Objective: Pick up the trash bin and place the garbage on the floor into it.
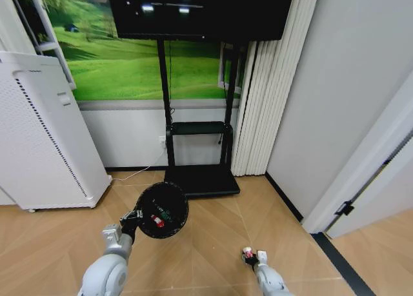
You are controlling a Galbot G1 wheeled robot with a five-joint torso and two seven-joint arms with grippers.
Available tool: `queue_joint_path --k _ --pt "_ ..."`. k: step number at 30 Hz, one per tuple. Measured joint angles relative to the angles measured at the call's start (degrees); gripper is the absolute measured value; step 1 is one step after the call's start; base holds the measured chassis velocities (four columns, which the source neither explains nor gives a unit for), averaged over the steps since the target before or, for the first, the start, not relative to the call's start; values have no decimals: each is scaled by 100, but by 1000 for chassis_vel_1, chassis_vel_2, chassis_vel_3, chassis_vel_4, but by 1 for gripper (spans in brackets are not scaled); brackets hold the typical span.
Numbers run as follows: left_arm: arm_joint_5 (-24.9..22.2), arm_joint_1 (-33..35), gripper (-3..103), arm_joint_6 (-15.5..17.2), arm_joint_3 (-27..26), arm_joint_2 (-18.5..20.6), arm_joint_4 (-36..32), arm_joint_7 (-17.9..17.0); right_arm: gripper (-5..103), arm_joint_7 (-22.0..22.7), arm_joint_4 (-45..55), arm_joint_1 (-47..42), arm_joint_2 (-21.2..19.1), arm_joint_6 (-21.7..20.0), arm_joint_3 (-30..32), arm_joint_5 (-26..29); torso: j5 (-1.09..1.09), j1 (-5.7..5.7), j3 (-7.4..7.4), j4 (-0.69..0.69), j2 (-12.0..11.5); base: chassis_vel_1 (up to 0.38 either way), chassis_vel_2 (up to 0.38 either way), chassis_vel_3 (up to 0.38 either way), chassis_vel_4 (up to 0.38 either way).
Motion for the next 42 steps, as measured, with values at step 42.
queue_joint_path --k 42 --pt "695 -1210 4 -335 2129 -969 2079 -357 35 -568 5020 -1099 -67 -710 -880 -154 0 0 0 0 0 0 0 0 0"
